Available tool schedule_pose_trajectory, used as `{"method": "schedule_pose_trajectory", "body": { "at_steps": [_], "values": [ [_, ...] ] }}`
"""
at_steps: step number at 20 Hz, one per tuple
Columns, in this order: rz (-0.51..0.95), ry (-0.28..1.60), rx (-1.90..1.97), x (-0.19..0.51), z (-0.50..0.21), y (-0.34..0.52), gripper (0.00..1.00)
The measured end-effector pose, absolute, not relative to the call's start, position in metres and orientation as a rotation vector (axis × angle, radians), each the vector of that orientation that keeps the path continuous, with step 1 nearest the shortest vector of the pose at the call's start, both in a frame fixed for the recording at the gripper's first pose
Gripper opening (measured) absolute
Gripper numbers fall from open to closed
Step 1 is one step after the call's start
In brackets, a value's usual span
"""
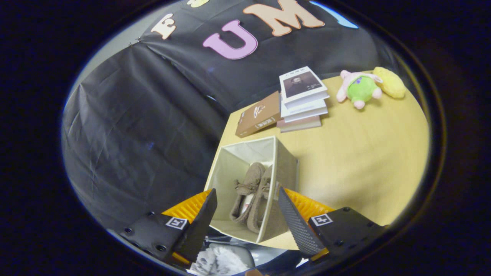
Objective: Open the storage box then place both shoes into the box .Put the left shoe in first, then the right shoe, with the right side of both shoes facing outward in a uniform manner.
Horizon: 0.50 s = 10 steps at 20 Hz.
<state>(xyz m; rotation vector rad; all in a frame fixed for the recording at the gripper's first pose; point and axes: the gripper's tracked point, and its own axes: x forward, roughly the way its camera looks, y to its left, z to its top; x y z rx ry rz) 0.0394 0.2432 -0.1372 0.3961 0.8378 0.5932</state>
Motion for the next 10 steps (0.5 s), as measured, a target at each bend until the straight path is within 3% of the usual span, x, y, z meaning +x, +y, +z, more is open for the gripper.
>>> {"method": "schedule_pose_trajectory", "body": {
  "at_steps": [10],
  "values": [
    [0.279,0.328,0.198,0.105,-0.041,0.109,1.0]
  ]
}}
